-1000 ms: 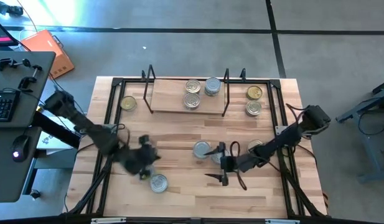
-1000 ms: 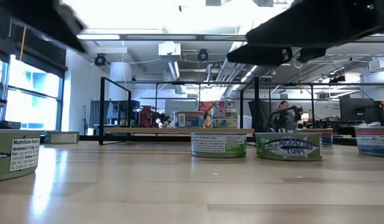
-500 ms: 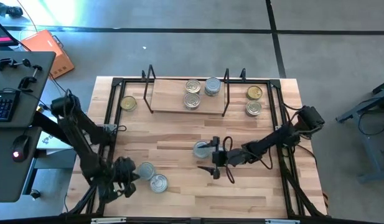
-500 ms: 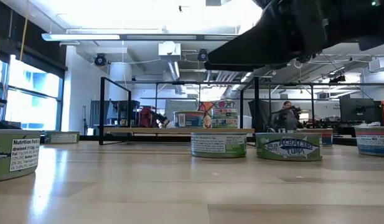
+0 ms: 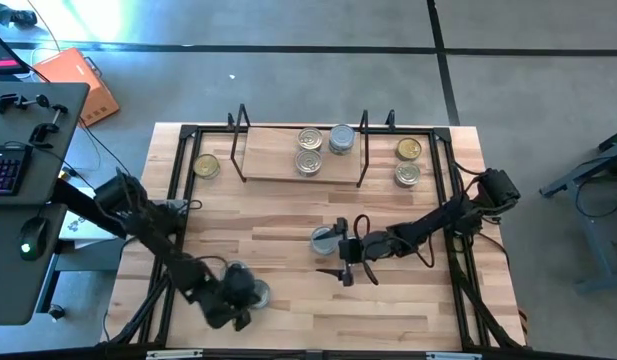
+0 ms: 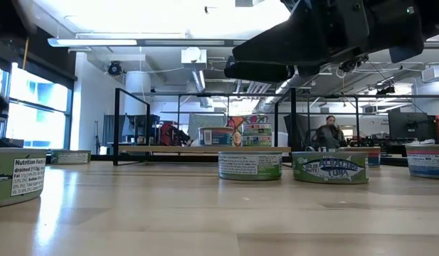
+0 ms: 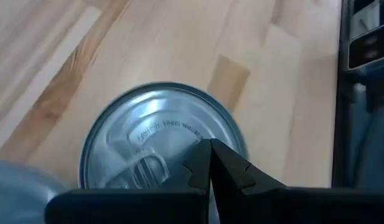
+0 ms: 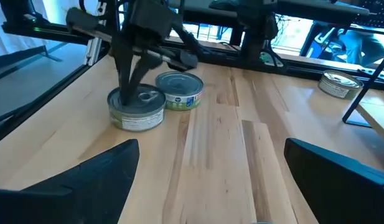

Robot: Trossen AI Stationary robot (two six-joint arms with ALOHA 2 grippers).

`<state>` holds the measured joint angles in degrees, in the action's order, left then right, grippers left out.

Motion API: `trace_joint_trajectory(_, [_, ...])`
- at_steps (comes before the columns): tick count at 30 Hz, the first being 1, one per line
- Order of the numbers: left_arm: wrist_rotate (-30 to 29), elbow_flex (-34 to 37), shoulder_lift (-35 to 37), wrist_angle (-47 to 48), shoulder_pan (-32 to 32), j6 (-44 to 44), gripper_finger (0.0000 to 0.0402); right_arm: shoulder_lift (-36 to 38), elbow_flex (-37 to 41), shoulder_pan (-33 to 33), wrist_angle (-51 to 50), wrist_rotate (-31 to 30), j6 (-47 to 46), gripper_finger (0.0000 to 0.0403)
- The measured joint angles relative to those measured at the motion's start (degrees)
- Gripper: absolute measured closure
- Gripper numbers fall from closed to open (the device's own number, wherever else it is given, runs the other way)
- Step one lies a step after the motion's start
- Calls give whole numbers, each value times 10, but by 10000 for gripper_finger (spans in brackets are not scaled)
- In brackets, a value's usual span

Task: Stack canned seafood by type on shelf
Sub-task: Put the green tuna can on the shelf

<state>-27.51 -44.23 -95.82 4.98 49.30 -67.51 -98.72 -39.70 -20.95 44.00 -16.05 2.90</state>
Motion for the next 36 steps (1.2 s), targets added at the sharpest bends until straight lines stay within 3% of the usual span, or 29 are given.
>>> trace_joint_trajectory(4, [35,-3,-14,-15,-62,84,402,0,0,0,-3,0,1,9])
trace_joint_trajectory(12, [27,1,-20,-91,-194,346,402,0,0,0,-12,0,1,9])
trace_joint_trajectory(17, [11,1,9,-140,-235,437,402,0,0,11,-15,0,5,9])
trace_joint_trajectory(21, [-26,1,59,-85,-226,420,402,0,0,34,-20,0,-10,9])
trace_joint_trajectory(25, [-72,1,89,3,-200,345,402,0,0,66,-30,29,-12,9])
trace_joint_trajectory(31, [-77,1,80,89,-151,226,402,-10,-52,94,-134,78,-15,9])
trace_joint_trajectory(36, [-80,4,62,87,-117,161,402,-82,-132,94,-195,120,29,9])
